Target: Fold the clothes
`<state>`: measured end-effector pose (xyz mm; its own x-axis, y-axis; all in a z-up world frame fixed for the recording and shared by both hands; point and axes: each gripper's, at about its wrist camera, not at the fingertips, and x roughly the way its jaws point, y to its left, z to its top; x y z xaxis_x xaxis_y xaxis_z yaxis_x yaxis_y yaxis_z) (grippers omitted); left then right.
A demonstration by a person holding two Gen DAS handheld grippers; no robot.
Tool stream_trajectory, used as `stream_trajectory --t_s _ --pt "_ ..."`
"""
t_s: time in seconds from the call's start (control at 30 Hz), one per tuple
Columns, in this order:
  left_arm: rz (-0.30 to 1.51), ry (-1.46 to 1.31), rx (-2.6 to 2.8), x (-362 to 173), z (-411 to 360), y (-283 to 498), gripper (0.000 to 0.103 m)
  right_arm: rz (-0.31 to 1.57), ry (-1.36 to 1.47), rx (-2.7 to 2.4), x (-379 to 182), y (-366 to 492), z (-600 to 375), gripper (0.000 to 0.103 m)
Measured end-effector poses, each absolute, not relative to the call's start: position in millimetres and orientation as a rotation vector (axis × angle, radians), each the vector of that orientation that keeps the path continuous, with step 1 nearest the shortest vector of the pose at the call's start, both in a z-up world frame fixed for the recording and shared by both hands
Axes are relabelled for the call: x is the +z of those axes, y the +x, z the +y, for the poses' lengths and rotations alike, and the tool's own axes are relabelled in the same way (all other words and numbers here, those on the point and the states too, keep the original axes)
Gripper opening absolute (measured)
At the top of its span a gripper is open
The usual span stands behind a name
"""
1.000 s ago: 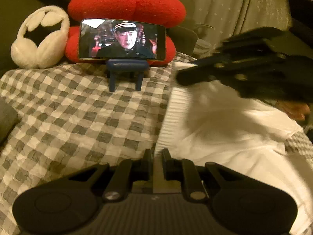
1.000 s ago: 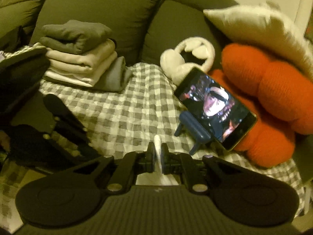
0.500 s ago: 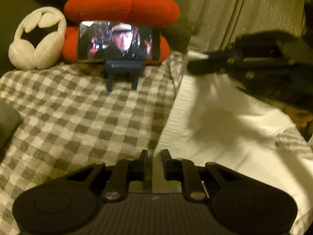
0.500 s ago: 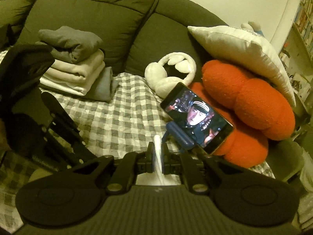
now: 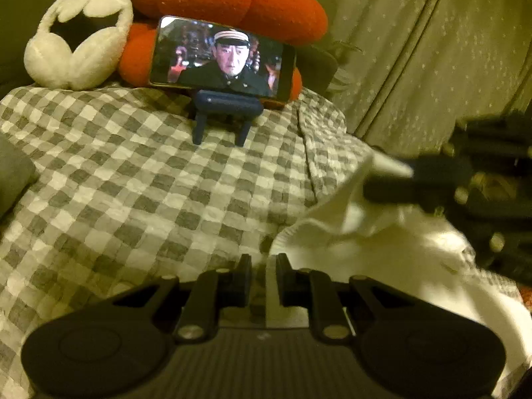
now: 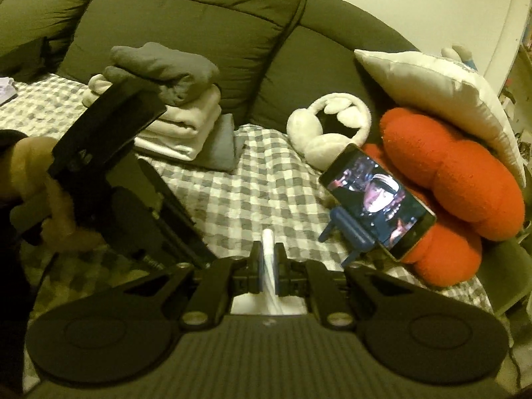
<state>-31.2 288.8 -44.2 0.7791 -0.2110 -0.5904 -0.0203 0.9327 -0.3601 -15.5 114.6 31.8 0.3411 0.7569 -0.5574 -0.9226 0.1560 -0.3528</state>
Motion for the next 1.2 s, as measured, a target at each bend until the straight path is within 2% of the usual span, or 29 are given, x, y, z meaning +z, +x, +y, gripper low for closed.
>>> stream_trajectory --t_s 0.3,0.53,0.63,0.73,0.8,1.03,1.1,1.2 --pt "0.606 -0.747 -0.233 -23.3 320.1 -46.0 0.017 0.292 -0.738 1.219 8.0 -29.1 110.4 0.007" --pt "0.674 -0.836 -0.161 -23.5 310.5 -43.5 0.019 0.282 -0.746 1.199 -3.6 -38.4 106.2 0.008" --pt "0.685 -0.844 -0.145 -20.5 308.7 -45.5 0.025 0.286 -0.764 1.203 -9.0 -43.5 105.8 0.008" --pt "0.699 -0.817 -0.113 -15.7 304.4 -49.8 0.027 0.307 -0.789 1.252 -10.1 -50.8 101.1 0.015" --pt "0.708 -0.806 -0.089 -12.6 301.4 -54.3 0.027 0.300 -0.810 1.268 -5.4 -53.0 91.8 0.033" --pt "0.754 -0.753 -0.037 -0.2 280.6 -68.3 0.028 0.362 -0.656 1.123 23.1 -32.5 31.2 0.033" --pt "0.770 -0.725 -0.035 2.4 270.8 -67.7 0.035 0.385 -0.563 1.042 28.7 -20.3 7.3 0.035" --pt "0.794 -0.679 -0.013 -0.4 260.1 -62.8 0.039 0.436 -0.407 0.862 34.7 7.5 -35.9 0.035"
